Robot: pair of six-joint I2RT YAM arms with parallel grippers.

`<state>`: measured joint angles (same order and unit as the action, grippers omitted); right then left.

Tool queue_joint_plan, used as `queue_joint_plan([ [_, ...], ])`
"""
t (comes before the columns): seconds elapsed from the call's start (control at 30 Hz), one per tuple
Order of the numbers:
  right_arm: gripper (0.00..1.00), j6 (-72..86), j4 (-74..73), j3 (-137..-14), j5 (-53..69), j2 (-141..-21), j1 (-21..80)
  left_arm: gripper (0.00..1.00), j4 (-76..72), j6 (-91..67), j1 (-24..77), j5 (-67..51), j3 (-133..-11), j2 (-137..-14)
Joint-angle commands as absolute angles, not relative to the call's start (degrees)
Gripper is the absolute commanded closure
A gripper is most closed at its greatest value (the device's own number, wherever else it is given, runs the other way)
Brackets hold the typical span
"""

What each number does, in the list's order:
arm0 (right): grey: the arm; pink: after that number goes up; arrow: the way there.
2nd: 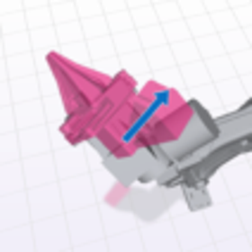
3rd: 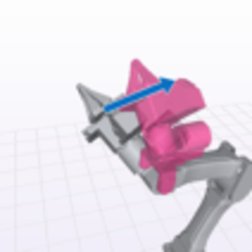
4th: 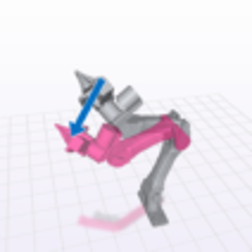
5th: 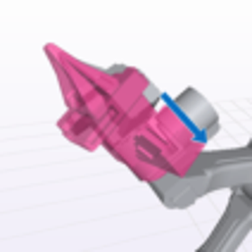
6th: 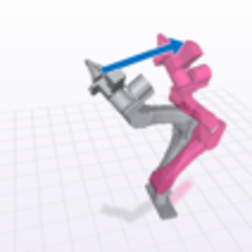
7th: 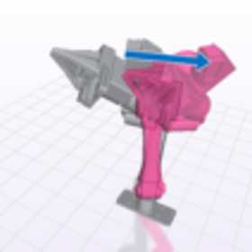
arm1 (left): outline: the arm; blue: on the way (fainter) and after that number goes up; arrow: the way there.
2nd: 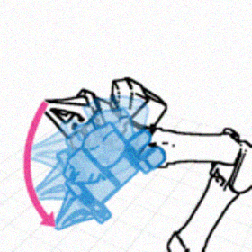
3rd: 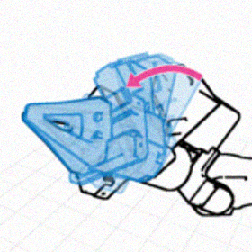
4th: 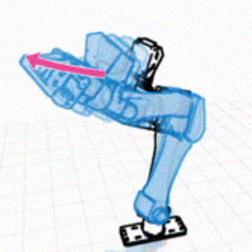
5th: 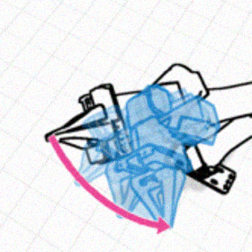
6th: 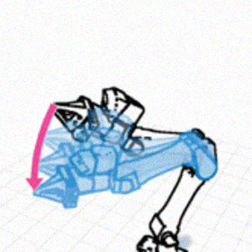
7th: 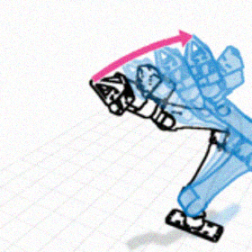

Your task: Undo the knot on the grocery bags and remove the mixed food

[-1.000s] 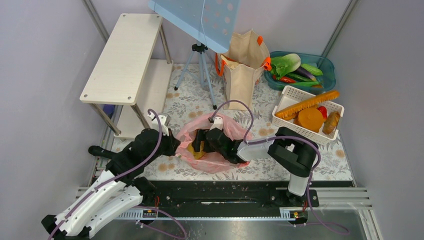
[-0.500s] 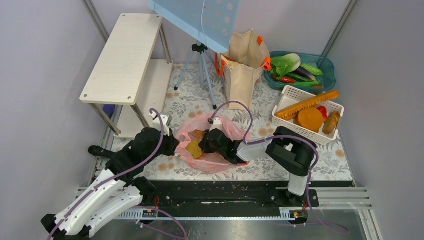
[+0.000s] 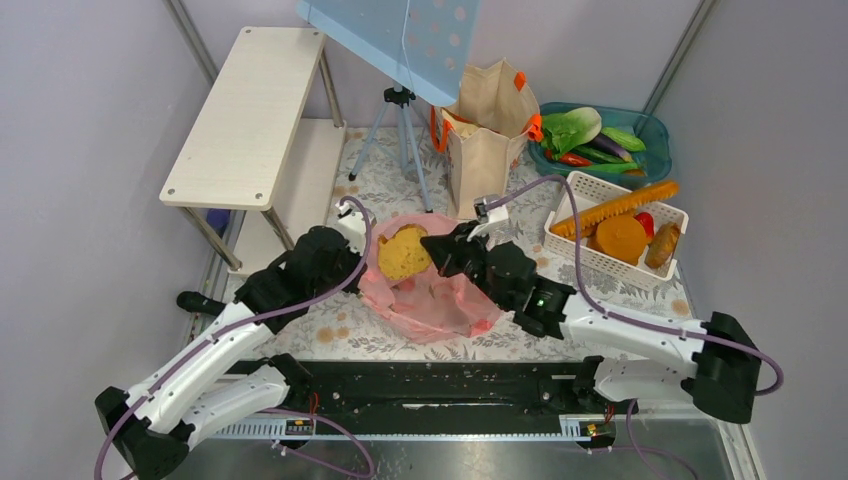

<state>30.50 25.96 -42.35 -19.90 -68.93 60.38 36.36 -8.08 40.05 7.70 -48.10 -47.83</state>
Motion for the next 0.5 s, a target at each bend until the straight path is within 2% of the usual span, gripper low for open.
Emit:
queue_joint_plan([
  [0.0,1.0,26.5,23.7,-40.7,-23.3,-63.9,60.4,1.0,33.8,-4.4,40.2,7.9,-48.7,-48.7],
  [0.27,1.0,25.6,19.8,-38.0,-27.0,-54.4,60.4,1.0,33.6,-5.6,40.2,11.4,-46.8,-48.6],
  [0.47,1.0,13.4,2.4,-47.1,-35.4,-44.7,60.2,1.0,34.2,-6.2,40.2,12.8,-46.9,-49.7],
])
